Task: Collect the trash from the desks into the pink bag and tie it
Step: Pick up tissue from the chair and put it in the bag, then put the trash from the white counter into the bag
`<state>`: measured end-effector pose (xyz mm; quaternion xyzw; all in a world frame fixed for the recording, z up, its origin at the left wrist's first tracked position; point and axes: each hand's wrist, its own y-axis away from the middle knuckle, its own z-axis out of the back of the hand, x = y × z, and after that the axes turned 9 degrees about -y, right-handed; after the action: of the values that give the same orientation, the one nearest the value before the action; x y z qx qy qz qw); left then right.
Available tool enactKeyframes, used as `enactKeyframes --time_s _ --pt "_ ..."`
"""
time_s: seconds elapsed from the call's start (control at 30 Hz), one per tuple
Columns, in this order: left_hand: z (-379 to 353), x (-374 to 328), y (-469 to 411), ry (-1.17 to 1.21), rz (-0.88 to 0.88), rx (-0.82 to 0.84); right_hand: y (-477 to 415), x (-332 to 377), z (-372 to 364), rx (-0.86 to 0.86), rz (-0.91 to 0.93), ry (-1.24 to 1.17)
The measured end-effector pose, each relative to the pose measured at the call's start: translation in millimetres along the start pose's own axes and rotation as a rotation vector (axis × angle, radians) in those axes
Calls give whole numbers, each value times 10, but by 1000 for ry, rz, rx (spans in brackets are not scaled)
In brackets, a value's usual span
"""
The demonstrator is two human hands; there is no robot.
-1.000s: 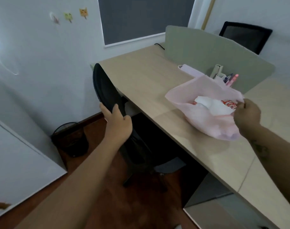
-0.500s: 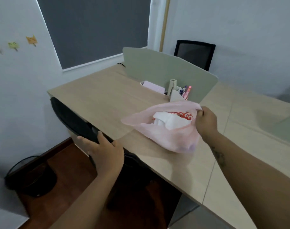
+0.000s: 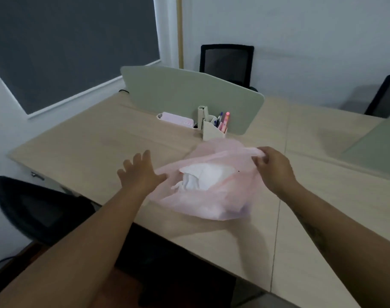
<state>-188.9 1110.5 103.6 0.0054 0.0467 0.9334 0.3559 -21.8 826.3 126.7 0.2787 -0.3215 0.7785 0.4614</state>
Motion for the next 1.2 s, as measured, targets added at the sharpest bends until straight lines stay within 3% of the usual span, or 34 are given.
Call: enactKeyframes --time_s 0.1,0.27,0.33,0.4,0.5,0.57,0.67,0.77,0.87,0.97,1.03,1.13,1.2 --pt "-167 -24 -342 -71 -208 55 143 -80 43 139 -48 288" --pt "227 -276 -922 573 -302 4 81 28 345 279 -499 508" --pt "454 -413 -993 685 -412 43 41 100 491 150 -656 388" --pt "575 -523 -953 675 -642 111 52 90 580 -105 -717 215" --pt "608 -655 -885 621 -843 188 156 53 631 -327 -765 -212" --pt "659 -769 -887 691 -793 111 195 32 659 -462 -723 -458" --pt "742 -929 -914 835 -637 0 158 45 715 -663 -611 -607" --pt "628 -934 -915 575 -724 -71 151 50 765 -579 -629 -605" --pt "506 -848 -992 431 -791 -95 194 -23 926 -747 -579 -445" --pt "454 -815 -1020 336 -747 -169 236 -111 1091 -631 -518 -269" --pt "374 -795 -991 322 -571 -31 243 -153 1169 -519 -499 -338" --pt "369 -844 -780 737 -208 299 186 -143 1303 -356 -444 -358" --pt "547 -996 -683 1076 -41 308 80 -62 1380 -324 -379 -378"
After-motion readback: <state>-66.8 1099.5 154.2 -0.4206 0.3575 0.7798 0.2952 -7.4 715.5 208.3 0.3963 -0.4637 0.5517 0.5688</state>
